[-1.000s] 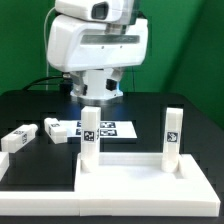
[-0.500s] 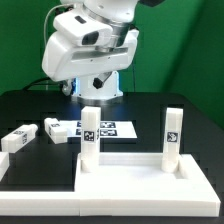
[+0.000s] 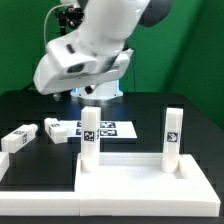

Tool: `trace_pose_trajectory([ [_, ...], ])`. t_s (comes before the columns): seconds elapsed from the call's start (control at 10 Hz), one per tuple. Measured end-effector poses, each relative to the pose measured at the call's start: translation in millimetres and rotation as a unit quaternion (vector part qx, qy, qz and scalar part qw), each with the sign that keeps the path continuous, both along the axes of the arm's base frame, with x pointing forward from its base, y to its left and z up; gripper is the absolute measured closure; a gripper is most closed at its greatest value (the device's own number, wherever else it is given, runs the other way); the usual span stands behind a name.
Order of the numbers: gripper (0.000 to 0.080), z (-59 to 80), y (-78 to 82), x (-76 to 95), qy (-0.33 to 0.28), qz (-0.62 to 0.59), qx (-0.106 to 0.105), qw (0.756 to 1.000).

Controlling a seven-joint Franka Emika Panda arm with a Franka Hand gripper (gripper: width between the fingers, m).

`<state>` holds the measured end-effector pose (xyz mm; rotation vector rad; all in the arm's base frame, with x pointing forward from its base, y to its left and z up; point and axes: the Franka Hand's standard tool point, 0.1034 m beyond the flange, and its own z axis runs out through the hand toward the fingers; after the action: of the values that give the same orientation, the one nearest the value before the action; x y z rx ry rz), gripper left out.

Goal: Assemble desk

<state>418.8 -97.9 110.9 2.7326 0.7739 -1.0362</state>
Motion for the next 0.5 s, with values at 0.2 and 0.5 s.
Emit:
trace_pose_trajectory([
  [0.2, 0.0150, -7.7, -9.0, -7.5, 0.022, -0.010, -0.008, 1.000],
  [0.5, 0.0150, -7.8, -5.6, -4.8, 0.020, -0.004, -0.007, 1.000],
])
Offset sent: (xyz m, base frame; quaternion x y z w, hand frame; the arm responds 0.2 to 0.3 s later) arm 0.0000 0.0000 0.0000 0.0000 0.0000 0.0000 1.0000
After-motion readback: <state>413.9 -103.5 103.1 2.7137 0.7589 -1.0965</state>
